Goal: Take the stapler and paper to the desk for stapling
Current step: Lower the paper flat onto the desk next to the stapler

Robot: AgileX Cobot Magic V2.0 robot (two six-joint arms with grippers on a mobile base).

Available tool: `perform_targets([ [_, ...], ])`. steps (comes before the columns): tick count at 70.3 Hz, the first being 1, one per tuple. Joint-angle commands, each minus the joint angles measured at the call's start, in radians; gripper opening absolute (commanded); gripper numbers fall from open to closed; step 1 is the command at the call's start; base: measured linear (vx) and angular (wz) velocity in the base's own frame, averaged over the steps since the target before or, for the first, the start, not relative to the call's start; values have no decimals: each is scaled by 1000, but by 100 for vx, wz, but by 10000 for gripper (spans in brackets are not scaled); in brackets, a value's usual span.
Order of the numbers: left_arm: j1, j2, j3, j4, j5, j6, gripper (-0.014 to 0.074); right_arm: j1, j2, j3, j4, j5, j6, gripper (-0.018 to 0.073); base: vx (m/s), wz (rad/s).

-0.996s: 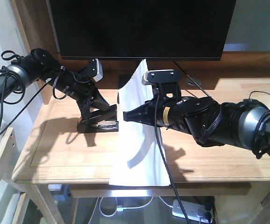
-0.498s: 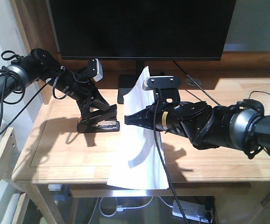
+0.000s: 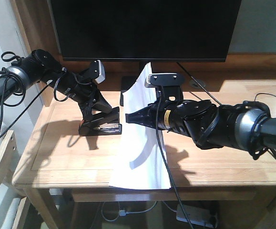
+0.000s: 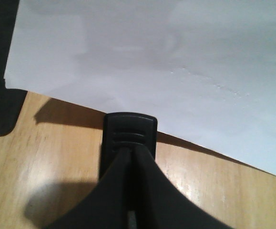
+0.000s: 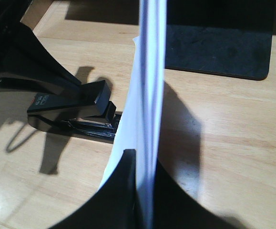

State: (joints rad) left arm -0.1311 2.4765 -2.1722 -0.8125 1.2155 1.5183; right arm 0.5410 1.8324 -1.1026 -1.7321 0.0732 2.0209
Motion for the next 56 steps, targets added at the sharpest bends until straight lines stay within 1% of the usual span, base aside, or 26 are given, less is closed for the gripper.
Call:
perform_targets([
  [1,-6,-73,-25,-62,31,-9,-6,0,-31,-43,-66,1,2,-3,0,0],
  [9,-6,-73,-25,-62,31,-9,-6,0,-21,-43,-66,12,19,-3,0,0],
  [26,-6,-73,-25,-62,31,-9,-6,0,-2,-43,-66,10,19,-3,0,0],
  [41,-6,-73,-25,-62,31,-9,-6,0,0,-46,-66,-39,19,-3,0,0],
  [56,-6,-73,-25,-62,31,-9,-6,0,0,-87,-61,-91,19,-3,0,0],
])
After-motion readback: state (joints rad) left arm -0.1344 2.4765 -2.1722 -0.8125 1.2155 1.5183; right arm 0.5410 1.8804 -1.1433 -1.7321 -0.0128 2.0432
